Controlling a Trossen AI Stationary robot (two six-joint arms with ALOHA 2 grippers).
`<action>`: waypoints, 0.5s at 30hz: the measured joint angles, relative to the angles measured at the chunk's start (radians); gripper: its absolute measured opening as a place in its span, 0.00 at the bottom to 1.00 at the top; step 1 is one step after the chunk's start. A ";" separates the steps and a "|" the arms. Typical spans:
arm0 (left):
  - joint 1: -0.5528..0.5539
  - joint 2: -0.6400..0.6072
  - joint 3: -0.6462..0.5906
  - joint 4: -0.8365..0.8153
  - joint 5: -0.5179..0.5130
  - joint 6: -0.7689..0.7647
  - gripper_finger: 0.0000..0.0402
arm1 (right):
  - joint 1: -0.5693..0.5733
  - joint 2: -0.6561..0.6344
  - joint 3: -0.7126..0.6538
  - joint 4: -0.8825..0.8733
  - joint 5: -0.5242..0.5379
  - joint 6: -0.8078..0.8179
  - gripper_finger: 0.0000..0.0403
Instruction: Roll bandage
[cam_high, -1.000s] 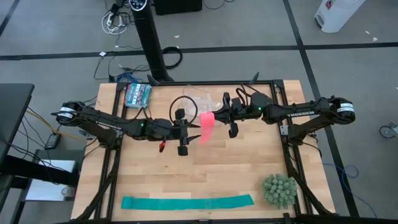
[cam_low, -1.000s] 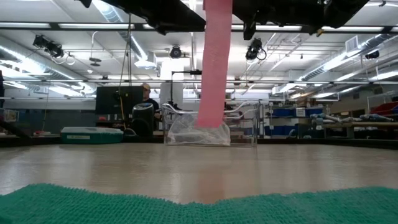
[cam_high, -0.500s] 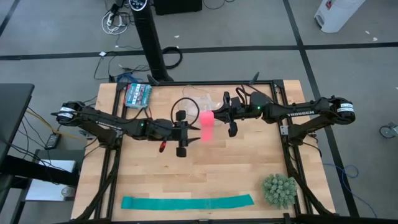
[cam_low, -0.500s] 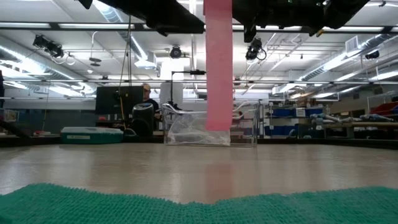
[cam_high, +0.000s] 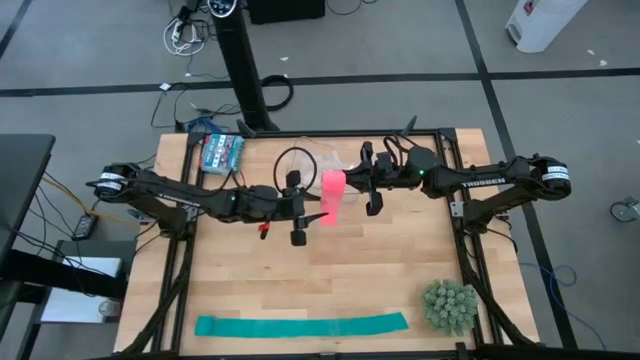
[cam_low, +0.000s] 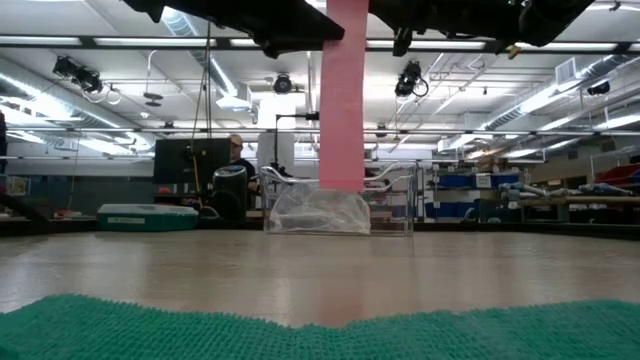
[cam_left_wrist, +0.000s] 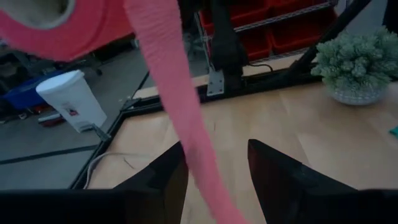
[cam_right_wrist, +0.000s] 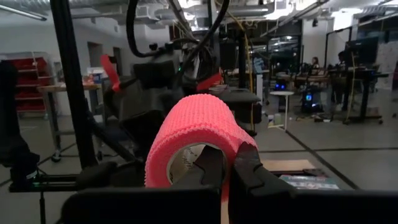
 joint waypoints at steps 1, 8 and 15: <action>0.000 0.006 0.000 0.001 -0.013 0.012 0.41 | 0.000 0.000 0.000 -0.001 0.000 0.003 0.00; 0.008 0.047 0.001 0.006 -0.082 0.073 0.05 | 0.009 0.000 0.000 -0.012 -0.001 0.008 0.00; 0.012 0.046 0.000 -0.021 -0.082 0.096 0.01 | 0.008 0.000 0.000 -0.015 -0.006 0.009 0.00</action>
